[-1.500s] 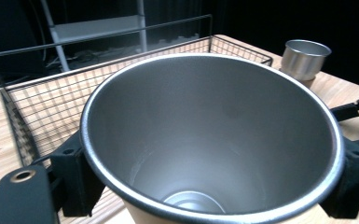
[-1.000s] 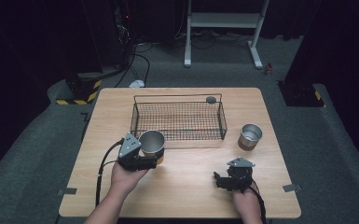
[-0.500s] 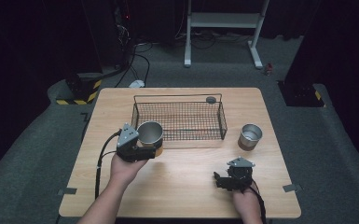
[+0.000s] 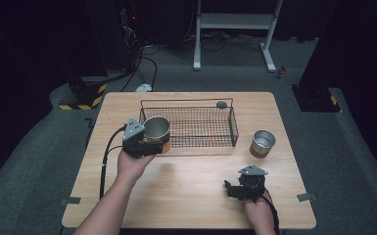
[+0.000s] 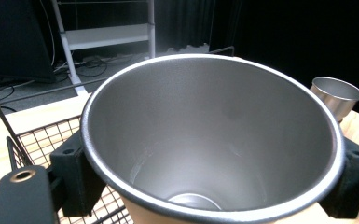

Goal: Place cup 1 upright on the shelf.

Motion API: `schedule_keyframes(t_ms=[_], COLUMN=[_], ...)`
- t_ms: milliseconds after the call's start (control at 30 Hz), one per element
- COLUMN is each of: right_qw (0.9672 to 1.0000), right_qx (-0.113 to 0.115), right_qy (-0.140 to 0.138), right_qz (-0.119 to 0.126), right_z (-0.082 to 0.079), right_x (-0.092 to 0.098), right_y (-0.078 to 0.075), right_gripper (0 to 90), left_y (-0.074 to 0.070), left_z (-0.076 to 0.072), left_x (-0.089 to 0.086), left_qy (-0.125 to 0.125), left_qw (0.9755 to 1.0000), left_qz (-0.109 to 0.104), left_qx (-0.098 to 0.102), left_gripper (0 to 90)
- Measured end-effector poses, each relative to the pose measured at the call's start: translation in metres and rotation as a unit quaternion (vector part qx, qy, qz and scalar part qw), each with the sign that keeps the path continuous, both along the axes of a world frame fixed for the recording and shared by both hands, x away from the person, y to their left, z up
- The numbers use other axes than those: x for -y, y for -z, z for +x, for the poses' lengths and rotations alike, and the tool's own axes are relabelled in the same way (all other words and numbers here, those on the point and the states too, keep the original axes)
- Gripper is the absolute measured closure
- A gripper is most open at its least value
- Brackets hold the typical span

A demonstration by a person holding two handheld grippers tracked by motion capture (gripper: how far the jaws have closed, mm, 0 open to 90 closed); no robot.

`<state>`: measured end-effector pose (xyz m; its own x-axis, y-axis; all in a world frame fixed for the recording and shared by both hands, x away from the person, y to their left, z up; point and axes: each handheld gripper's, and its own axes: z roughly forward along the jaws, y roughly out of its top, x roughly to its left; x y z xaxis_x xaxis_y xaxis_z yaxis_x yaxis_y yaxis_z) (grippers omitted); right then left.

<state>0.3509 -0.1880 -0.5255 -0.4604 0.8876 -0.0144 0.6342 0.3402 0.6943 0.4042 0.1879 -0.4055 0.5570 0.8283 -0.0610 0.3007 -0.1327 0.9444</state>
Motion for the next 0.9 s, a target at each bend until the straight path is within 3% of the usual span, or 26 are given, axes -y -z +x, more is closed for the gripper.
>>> schedule_keyframes(t_ms=[267,400,633,733,900], right_qw=[1.0,1.0,1.0,1.0,1.0], right_qx=[0.0,0.0,0.001,0.001,0.0], right_qy=[0.0,0.0,0.0,0.0,0.001], right_qz=[0.0,0.0,0.0,0.0,0.001], right_z=[0.0,0.0,0.0,0.0,0.0], right_x=[0.0,0.0,0.0,0.0,0.0], right_y=[0.0,0.0,0.0,0.0,0.0], right_gripper=[7.8,7.8,7.8,7.8,7.8], left_y=[0.001,0.001,0.0,0.0,0.001], left_z=[0.012,0.018,0.03,0.038,0.045], left_x=[-0.003,-0.003,-0.003,-0.003,-0.003], left_qy=[-0.007,-0.008,-0.011,-0.005,-0.011], left_qw=[0.9999,0.9999,0.9999,0.9998,0.9997], left_qz=[-0.008,0.007,0.007,0.004,0.007], left_qx=[-0.004,-0.009,-0.006,-0.019,-0.022], left_gripper=[13.9,13.9,13.9,13.9,13.9])
